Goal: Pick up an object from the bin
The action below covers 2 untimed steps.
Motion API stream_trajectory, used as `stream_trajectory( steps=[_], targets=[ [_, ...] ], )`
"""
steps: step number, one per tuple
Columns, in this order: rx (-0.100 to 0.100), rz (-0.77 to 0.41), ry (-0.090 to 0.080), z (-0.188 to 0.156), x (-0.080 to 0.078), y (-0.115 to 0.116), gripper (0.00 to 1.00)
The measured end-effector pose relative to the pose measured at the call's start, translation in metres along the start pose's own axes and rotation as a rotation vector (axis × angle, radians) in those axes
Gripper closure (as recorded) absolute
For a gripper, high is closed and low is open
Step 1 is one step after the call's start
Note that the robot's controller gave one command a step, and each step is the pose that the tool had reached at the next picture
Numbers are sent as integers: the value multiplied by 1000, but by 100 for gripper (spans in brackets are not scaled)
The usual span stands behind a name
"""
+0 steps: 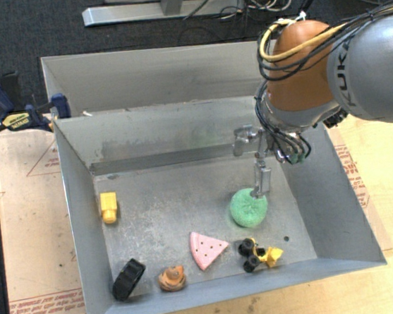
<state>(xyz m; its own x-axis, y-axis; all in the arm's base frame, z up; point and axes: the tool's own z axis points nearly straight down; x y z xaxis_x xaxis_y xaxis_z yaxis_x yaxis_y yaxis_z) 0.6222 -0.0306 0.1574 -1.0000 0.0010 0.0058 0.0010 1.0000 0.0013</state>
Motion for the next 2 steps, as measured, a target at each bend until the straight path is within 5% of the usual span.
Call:
stream_trajectory(
  steps=[1, 2],
  targets=[
    [1, -1, -8, -5, -1, 0, 0],
    [1, -77, -12, 19, 31, -9, 0]
  ],
)
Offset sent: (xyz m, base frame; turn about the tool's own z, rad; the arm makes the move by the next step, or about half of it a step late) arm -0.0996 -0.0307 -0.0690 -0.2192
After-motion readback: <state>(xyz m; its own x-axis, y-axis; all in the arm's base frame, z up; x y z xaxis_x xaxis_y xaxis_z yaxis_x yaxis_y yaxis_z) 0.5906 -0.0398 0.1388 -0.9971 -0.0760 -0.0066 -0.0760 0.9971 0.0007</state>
